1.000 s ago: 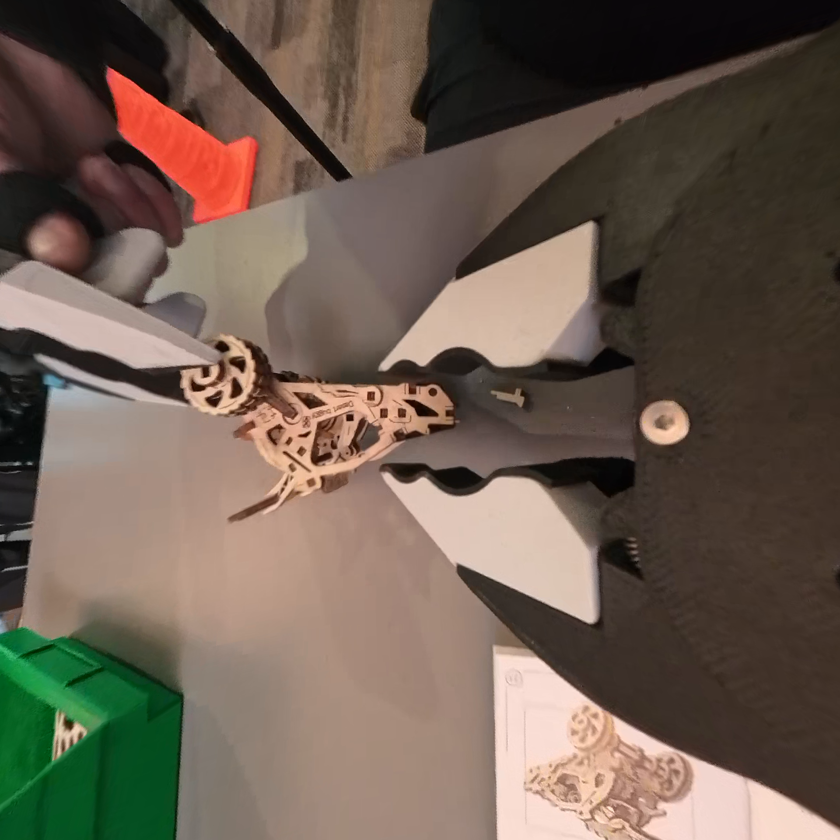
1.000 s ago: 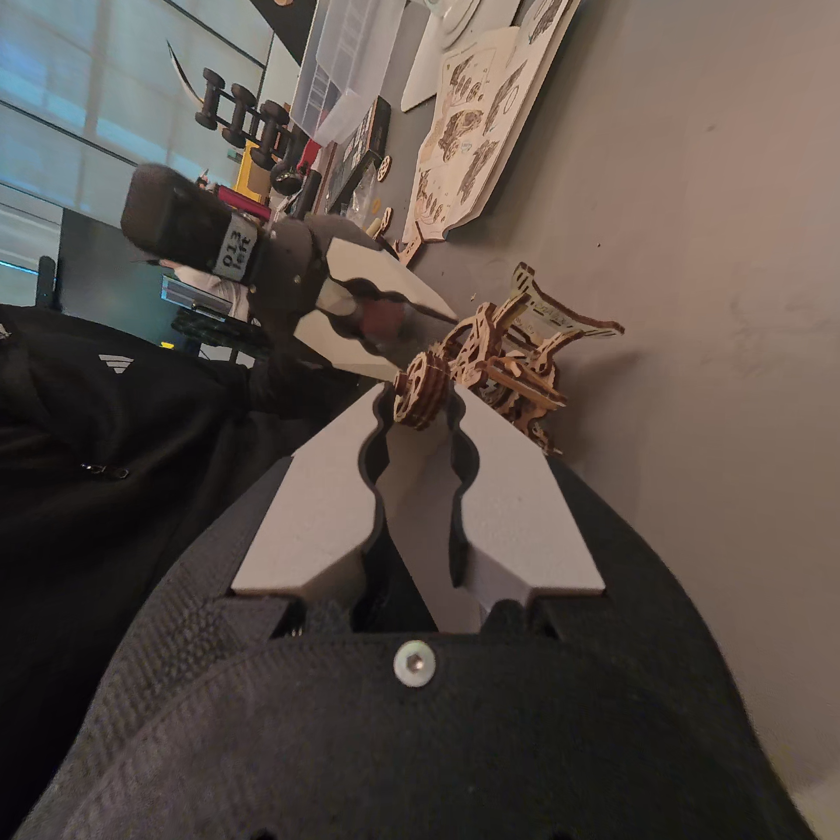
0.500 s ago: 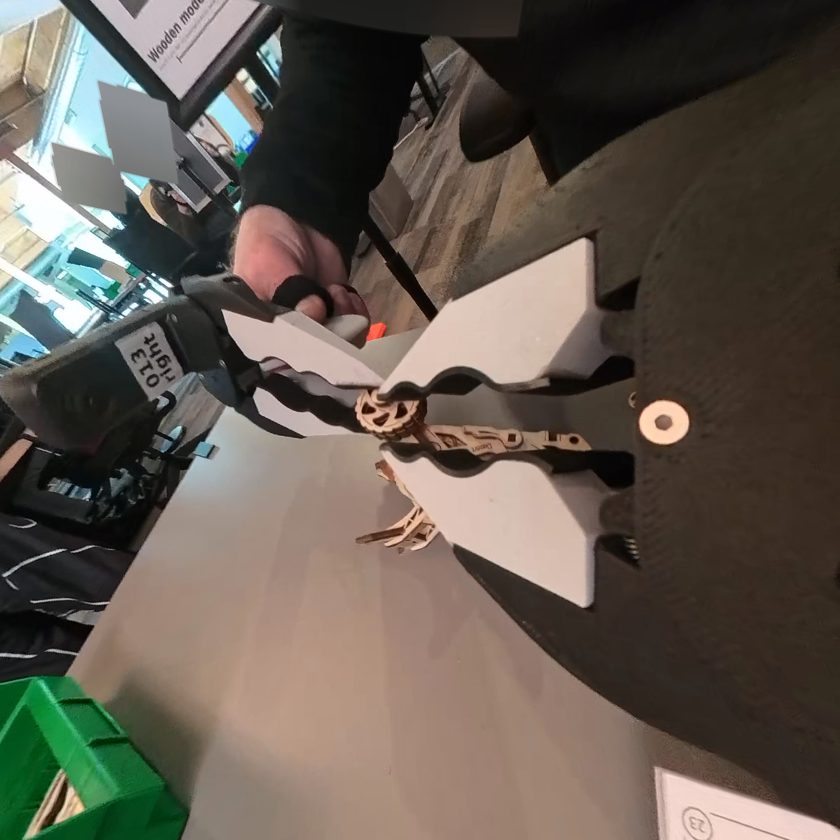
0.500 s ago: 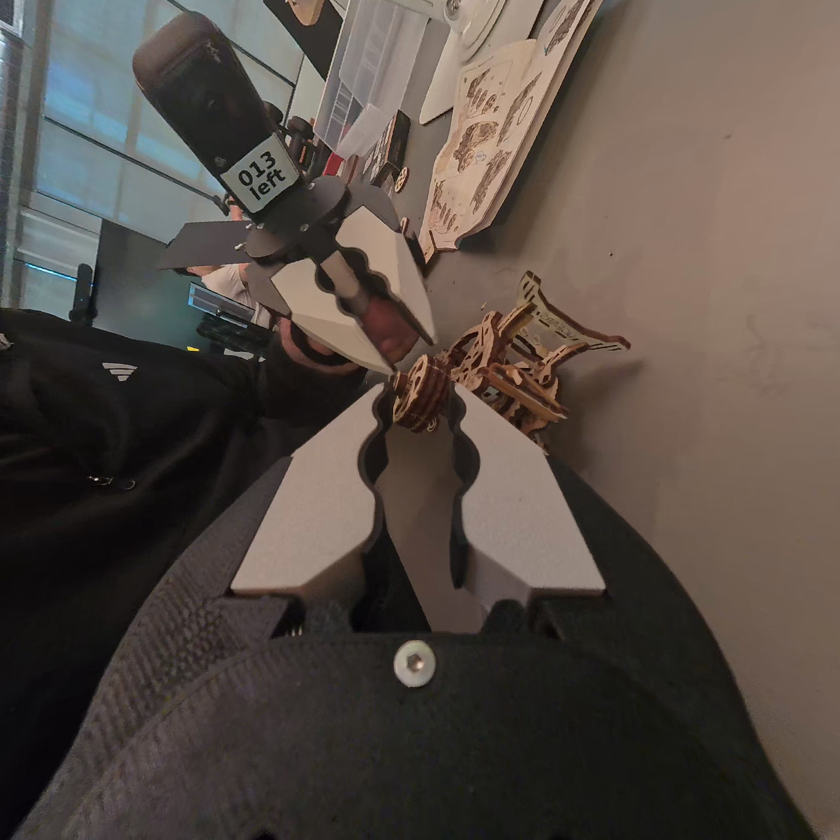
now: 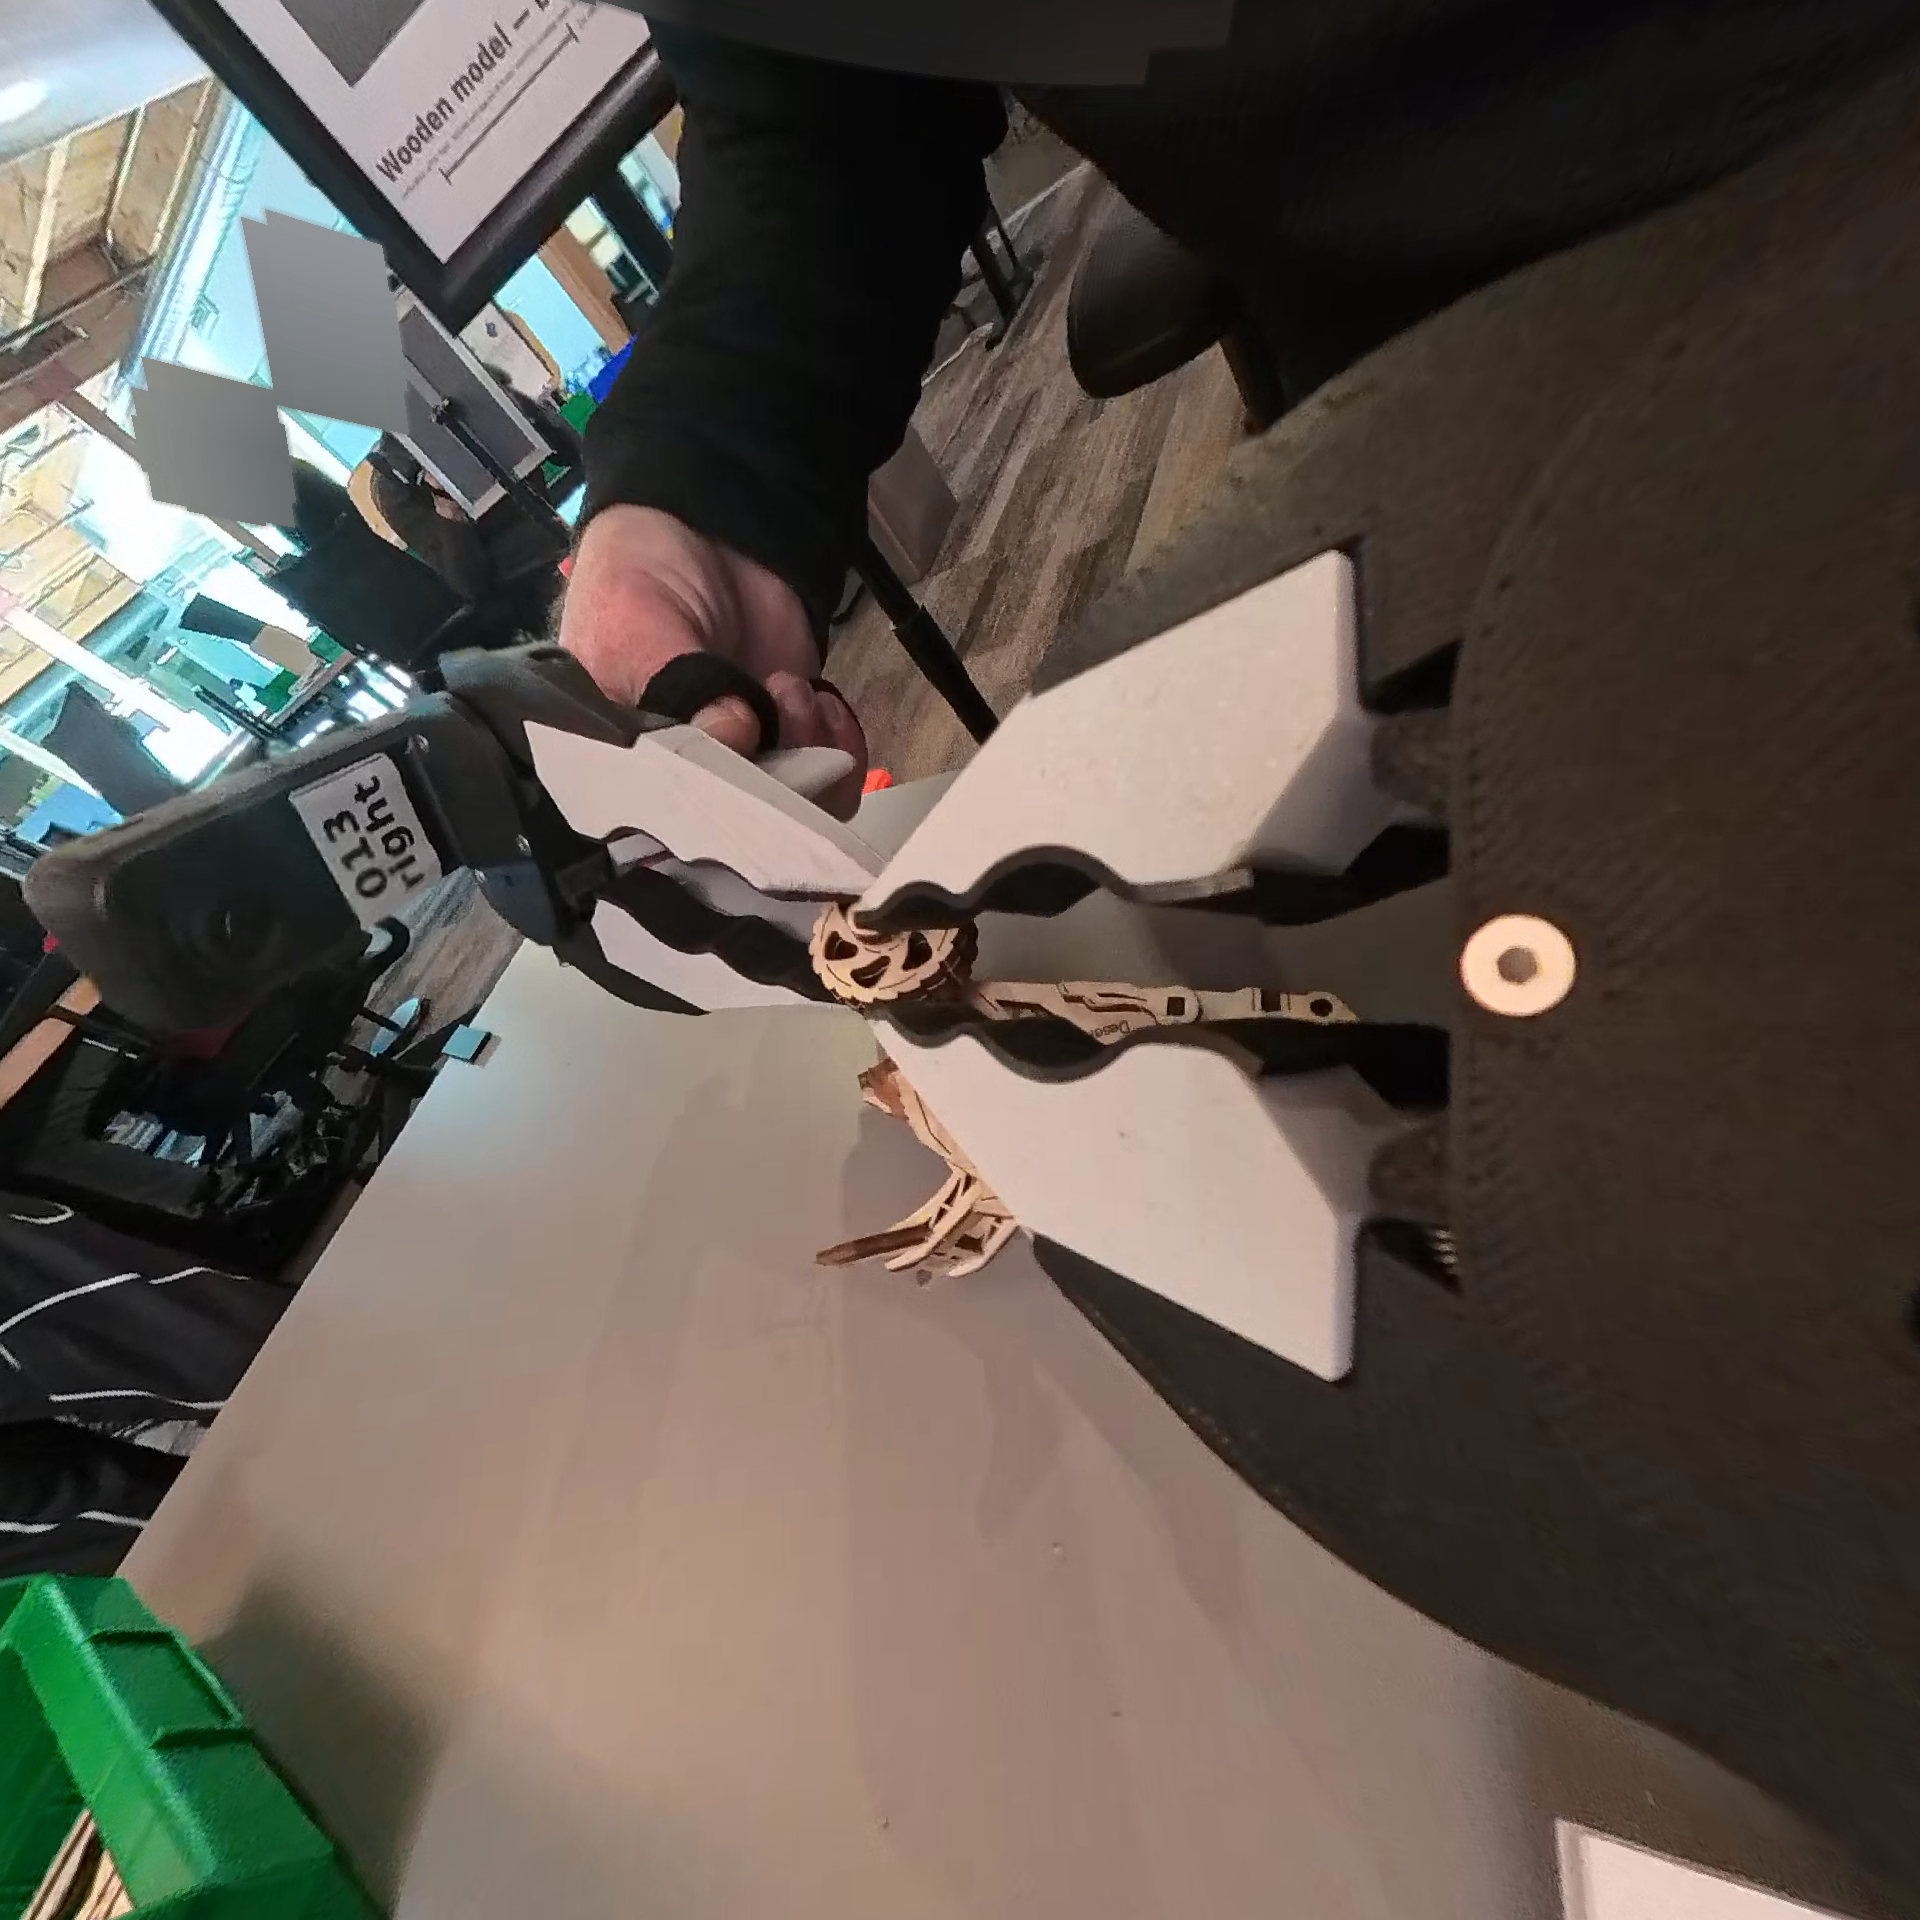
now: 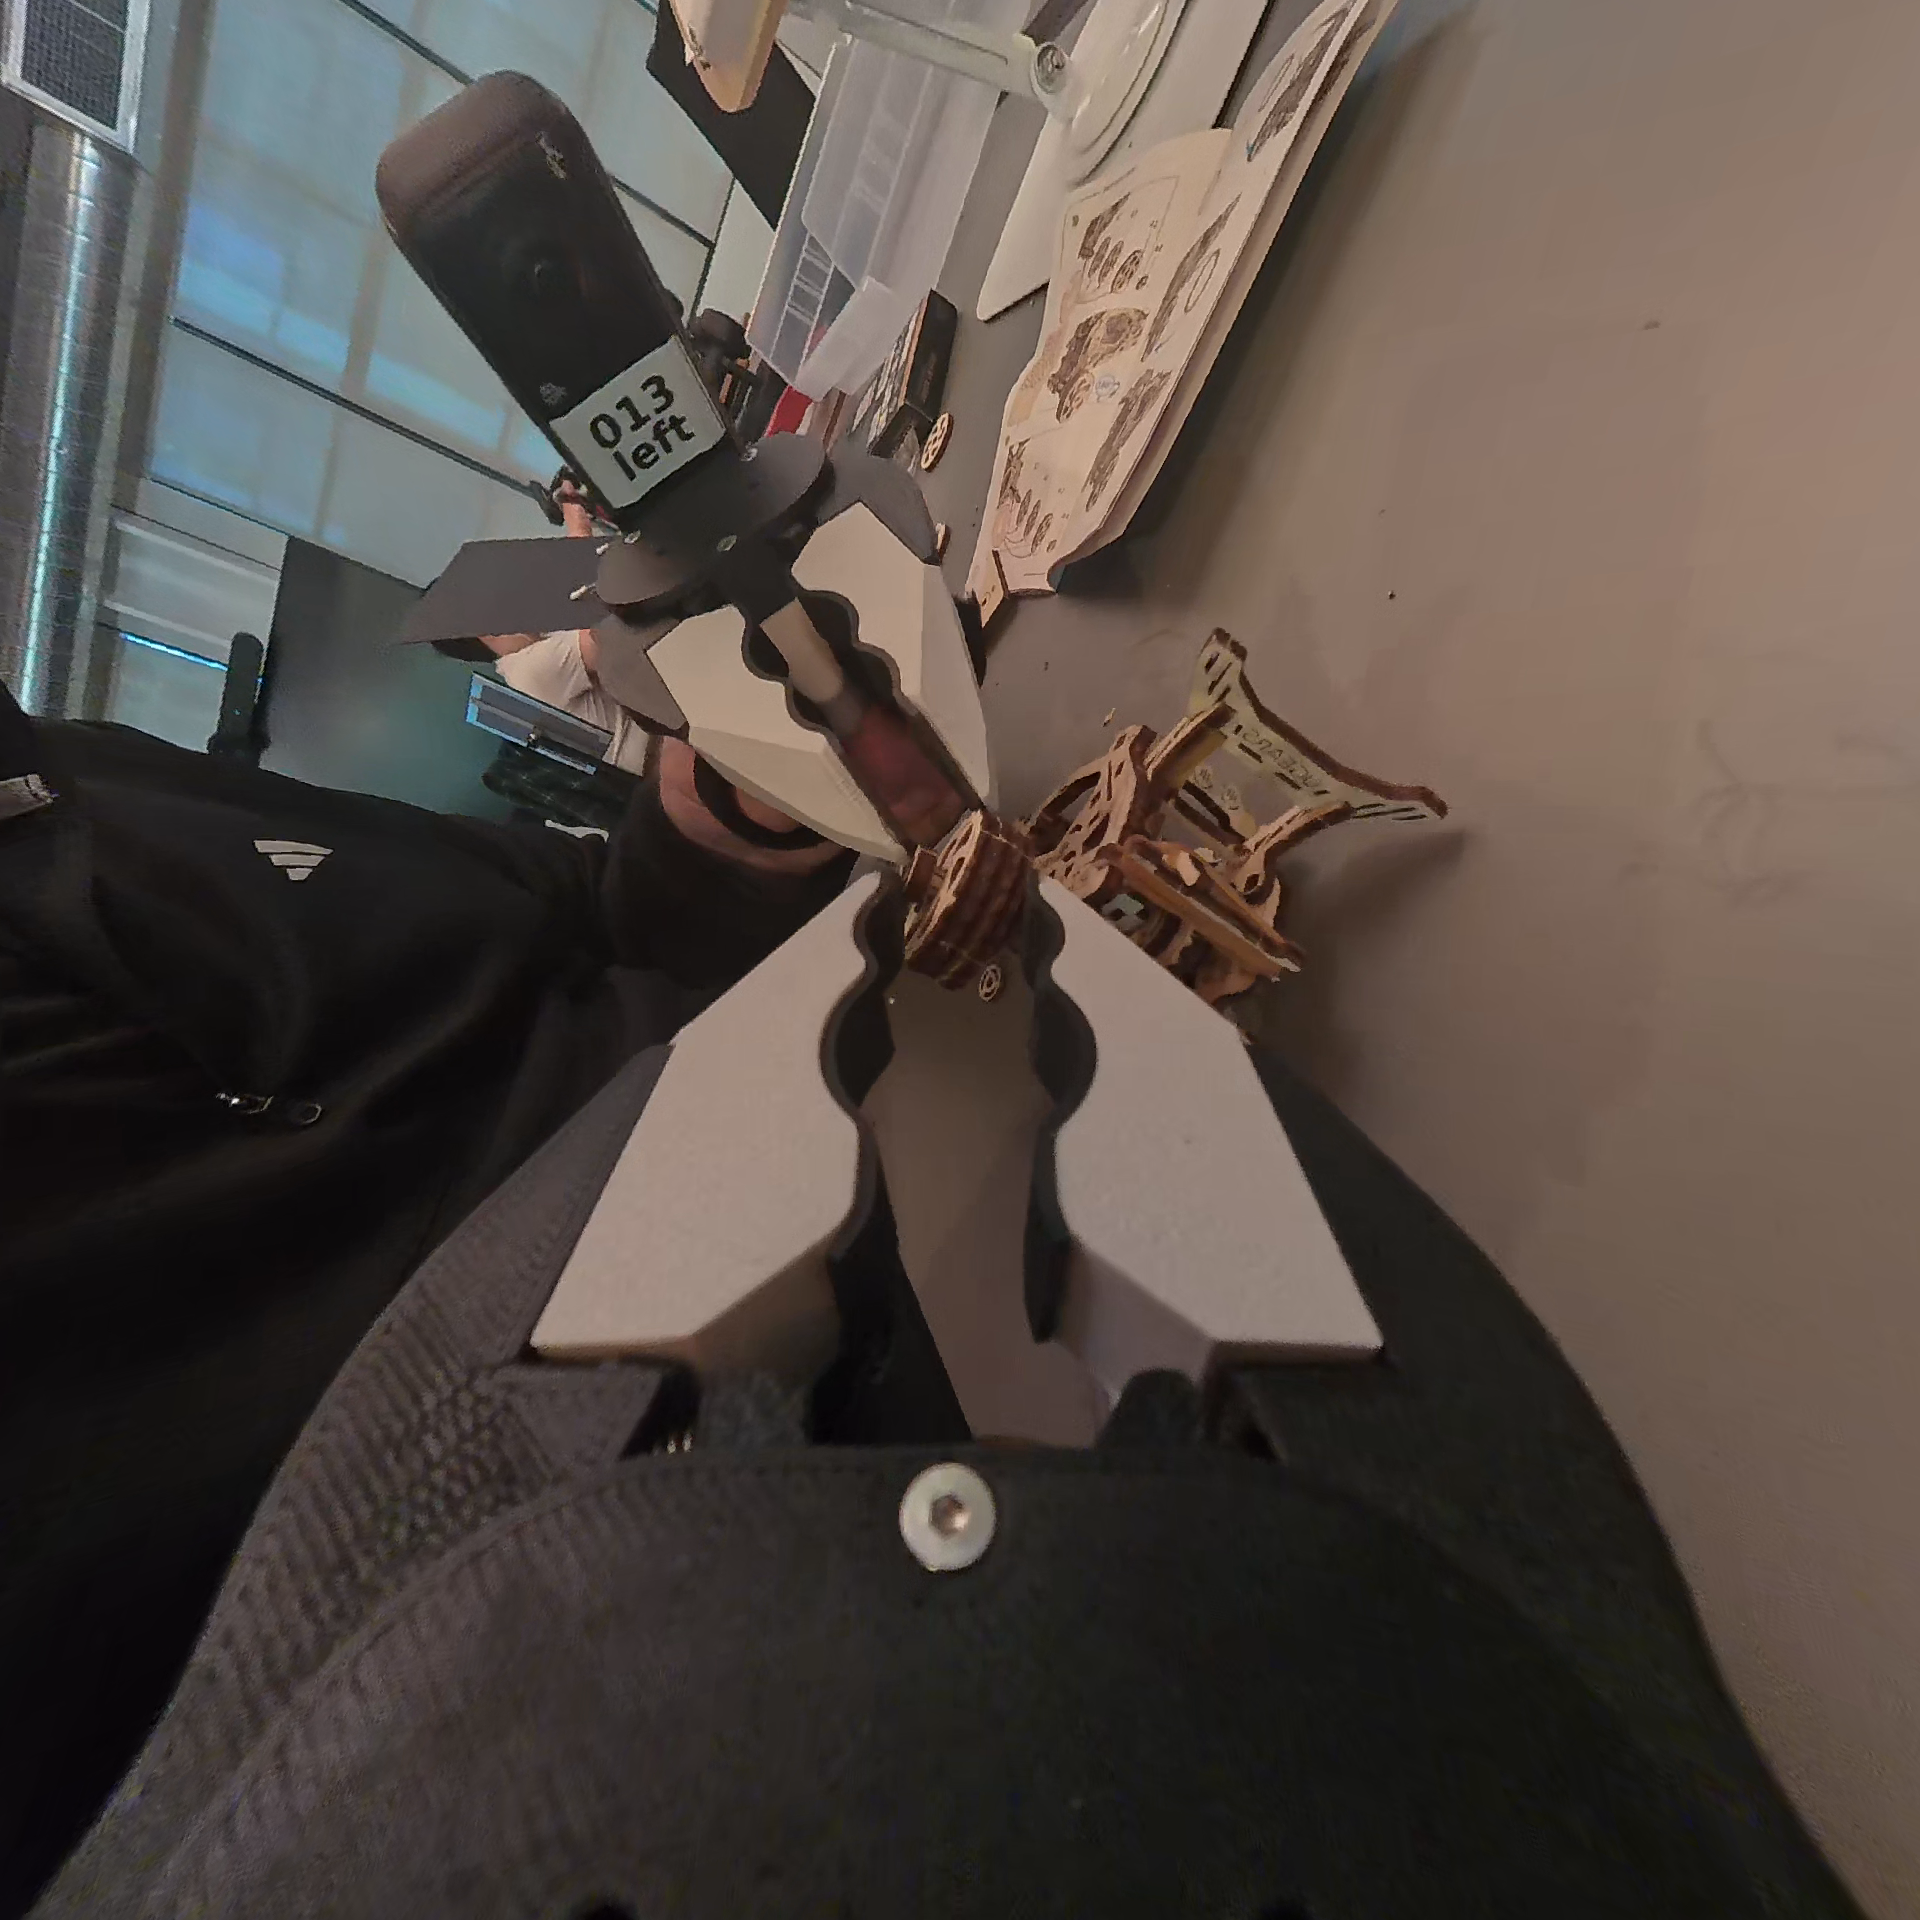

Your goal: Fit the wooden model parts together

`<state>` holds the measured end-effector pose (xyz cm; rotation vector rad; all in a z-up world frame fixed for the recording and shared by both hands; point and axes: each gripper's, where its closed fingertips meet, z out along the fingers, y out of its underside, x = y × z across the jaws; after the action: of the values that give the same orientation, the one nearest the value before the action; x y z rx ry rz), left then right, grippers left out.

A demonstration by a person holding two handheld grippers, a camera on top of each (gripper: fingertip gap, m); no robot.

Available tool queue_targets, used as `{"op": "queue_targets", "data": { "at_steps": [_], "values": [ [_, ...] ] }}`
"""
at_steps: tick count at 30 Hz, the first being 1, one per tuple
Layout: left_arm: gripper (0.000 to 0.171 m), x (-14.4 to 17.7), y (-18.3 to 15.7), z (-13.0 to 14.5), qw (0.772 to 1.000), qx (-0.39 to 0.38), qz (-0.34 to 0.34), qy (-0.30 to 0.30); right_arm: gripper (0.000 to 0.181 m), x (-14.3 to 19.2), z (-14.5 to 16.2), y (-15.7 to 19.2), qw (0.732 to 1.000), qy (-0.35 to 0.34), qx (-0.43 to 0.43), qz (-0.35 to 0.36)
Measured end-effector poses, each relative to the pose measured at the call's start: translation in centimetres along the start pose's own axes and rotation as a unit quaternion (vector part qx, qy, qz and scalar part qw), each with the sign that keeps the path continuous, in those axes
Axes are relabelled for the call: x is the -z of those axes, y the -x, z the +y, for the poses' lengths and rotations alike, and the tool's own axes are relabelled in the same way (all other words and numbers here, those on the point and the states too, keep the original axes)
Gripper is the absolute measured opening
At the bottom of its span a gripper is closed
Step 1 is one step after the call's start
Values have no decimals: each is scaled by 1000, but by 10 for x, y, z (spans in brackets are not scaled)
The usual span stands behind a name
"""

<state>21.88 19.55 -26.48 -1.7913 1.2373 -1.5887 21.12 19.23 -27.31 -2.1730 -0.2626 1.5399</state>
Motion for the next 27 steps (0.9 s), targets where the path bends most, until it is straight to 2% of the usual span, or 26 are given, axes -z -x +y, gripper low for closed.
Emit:
{"op": "queue_targets", "data": {
  "at_steps": [7,21,26,27],
  "values": [
    [10,0,4,-1,1000,7,-7,2,20,-1,-4,-2,999,-21,-28,-20],
    [8,-3,5,-2,1000,3,-14,6,21,4,-8,-4,985,-110,-113,-72],
    [8,-4,5,-2,1000,3,-16,7,20,5,-7,-4,983,-115,-119,-76],
    [0,-4,9,-1,999,2,-30,12,19,4,-7,-4,983,-116,-120,-77]
  ]
}}
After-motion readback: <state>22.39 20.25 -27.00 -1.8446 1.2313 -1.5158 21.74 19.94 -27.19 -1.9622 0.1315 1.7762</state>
